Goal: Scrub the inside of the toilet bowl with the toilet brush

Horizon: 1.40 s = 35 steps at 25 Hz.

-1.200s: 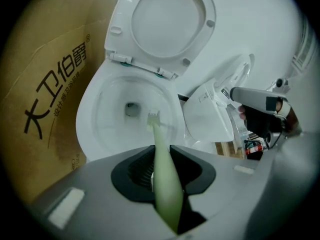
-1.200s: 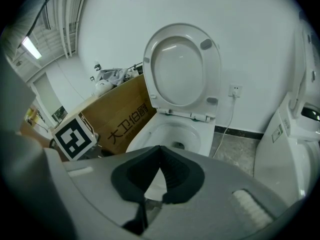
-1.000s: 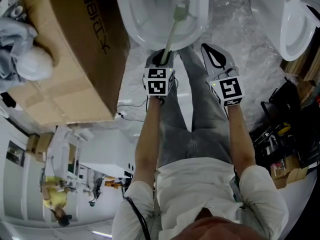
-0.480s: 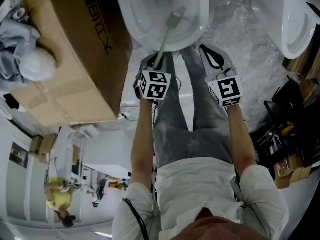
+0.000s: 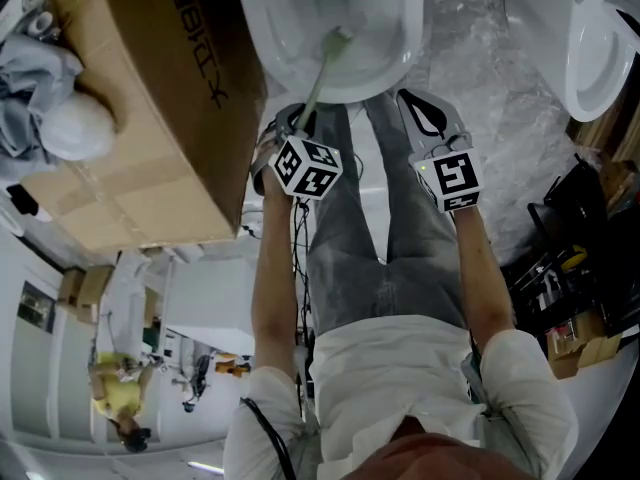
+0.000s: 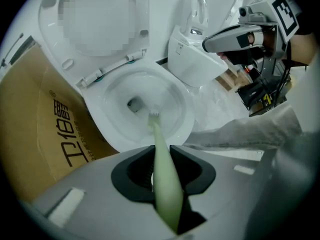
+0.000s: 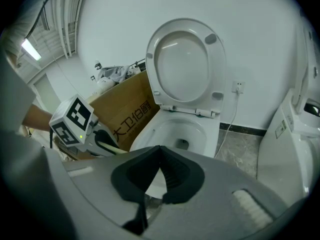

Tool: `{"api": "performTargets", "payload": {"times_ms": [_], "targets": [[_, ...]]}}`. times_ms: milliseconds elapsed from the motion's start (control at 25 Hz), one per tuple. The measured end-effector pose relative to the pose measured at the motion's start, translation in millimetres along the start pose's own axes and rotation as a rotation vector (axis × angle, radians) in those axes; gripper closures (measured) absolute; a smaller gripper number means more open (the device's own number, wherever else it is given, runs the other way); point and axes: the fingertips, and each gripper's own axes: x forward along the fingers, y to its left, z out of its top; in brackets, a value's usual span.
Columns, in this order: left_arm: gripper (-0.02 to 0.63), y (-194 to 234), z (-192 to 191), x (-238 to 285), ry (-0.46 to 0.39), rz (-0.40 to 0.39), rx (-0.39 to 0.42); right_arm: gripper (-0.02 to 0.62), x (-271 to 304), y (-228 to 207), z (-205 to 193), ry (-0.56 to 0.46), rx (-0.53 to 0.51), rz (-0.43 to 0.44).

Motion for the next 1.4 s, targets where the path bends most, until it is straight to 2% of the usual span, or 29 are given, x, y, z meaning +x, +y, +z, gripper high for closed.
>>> {"api": "performTargets", "payload": {"times_ms": [560,880,1160,1400], "targets": [[0.495,32,7,-3,0.111,0.028,0.286,0.594,11,2,4,-0.016,0.059,0.000],[0.495,54,14,3,0.156,0.064,0.417,0.594,13,-4,4,-0.020,0.080,-0.013],[0.499,77,22,14,0.186,0.112,0.486,0.594,24,-2,9,-0.021,0.089,-0.006],[0.502,99,17,20,0.196,0.133,0.439,0.594,32,-4,16,-0.030,0.096,-0.005]]}}
